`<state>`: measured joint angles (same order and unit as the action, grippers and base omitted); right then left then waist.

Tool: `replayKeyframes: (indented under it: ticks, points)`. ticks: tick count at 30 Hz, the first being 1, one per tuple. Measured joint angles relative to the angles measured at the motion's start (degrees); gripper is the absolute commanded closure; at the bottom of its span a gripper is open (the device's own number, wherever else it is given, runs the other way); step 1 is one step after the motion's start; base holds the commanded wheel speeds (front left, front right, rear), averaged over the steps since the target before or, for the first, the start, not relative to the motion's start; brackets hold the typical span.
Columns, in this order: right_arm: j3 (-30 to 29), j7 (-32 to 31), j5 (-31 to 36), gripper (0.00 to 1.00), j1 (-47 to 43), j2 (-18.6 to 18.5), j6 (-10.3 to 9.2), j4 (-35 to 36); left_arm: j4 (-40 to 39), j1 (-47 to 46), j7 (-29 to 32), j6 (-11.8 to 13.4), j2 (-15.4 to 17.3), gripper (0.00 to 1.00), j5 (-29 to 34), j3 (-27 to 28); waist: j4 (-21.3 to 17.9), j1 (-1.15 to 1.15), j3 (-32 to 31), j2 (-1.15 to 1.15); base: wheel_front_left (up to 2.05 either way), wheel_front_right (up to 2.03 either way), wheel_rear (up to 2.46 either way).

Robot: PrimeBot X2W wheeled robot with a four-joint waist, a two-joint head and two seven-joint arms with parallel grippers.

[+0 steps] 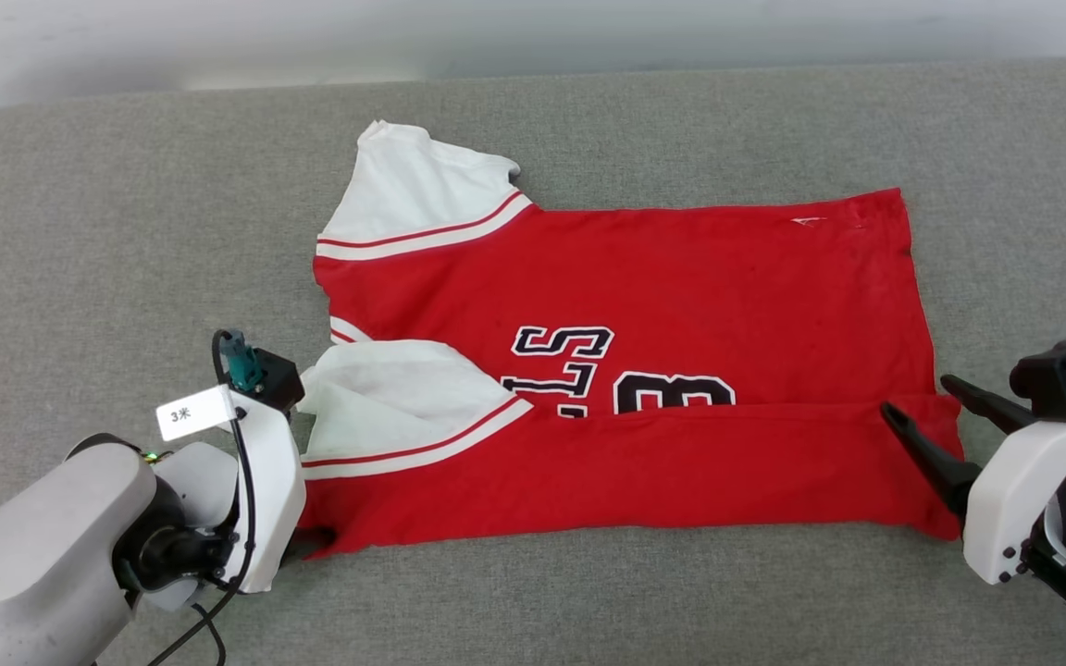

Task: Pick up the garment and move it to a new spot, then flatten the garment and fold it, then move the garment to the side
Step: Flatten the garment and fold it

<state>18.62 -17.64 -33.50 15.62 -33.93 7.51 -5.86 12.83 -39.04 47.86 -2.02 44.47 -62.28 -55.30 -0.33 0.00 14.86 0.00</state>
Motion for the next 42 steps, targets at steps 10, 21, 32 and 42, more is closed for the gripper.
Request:
replayKeyframes:
  ticks: [10,21,32,42]
  points:
    - [0.9,-1.6,0.0,0.00,2.6,-1.9,-0.01,0.5,4.0,1.0,-2.4,-1.6,-1.0,1.00,-0.1,-0.2,-0.6,0.00,-0.8,0.00,0.00,0.00,0.00]
    - [9.6,-20.9,-4.4,0.00,10.4,-14.2,0.00,7.1,-1.2,2.6,-6.4,-2.0,1.3,1.00,-1.4,1.8,0.3,0.00,-3.7,0.00,0.00,0.00,0.00]
    - [12.6,-32.0,-9.5,0.00,11.8,-11.5,0.00,-0.8,-6.1,2.7,-7.1,-0.5,1.2,1.00,0.2,1.7,1.9,0.00,-0.8,0.00,0.00,0.00,0.00]
    - [17.1,-27.5,-10.4,0.00,10.9,-8.8,-0.18,-7.6,-6.2,2.4,-8.3,-0.4,0.6,1.00,0.7,1.7,3.1,0.00,2.1,0.00,0.00,0.00,0.00]
